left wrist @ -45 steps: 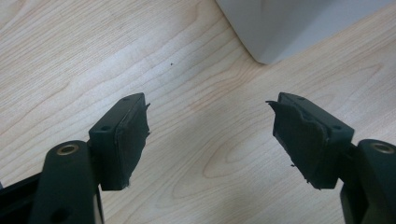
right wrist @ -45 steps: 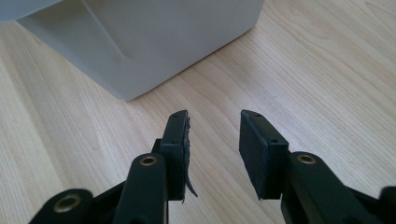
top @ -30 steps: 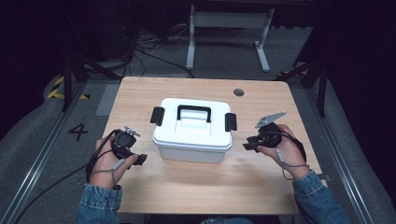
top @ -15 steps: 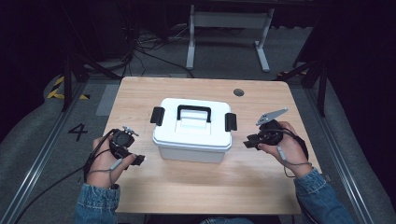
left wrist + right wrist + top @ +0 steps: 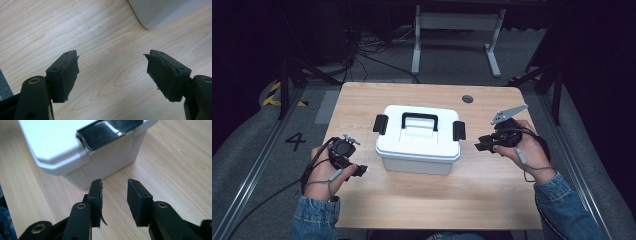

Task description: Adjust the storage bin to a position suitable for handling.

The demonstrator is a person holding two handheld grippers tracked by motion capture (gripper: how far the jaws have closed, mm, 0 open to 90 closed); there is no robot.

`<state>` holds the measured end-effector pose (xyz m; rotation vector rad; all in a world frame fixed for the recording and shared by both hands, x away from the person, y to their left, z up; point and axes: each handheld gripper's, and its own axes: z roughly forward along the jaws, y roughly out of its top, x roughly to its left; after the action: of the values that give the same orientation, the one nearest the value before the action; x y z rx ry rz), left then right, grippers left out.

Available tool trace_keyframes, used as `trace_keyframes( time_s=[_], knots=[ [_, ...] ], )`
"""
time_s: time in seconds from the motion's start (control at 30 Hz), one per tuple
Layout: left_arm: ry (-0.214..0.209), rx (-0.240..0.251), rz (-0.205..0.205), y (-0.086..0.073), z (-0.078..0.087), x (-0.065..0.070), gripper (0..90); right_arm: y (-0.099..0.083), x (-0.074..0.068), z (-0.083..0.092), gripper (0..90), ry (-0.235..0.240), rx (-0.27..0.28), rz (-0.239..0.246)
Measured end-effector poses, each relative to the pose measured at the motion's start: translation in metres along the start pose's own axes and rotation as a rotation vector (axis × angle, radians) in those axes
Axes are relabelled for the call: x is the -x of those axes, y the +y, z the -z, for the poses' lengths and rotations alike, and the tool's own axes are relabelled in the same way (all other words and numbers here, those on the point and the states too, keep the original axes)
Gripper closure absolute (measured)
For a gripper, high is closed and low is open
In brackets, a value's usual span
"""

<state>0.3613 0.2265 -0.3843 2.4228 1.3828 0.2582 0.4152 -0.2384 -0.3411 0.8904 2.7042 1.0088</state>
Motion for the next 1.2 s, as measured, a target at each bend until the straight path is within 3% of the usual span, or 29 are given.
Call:
trace_keyframes(
  time_s=[0.7, 1.2],
  knots=[
    [-0.011, -0.005, 0.0, 0.0, 0.001, -0.003, 26.1, 0.038, -0.006, 0.025, 64.6, 0.026, 0.034, 0.043],
    [-0.009, 0.003, -0.005, 0.0, 0.004, -0.005, 26.1, 0.093, -0.015, 0.008, 62.3, 0.061, 0.045, 0.105]
  ],
)
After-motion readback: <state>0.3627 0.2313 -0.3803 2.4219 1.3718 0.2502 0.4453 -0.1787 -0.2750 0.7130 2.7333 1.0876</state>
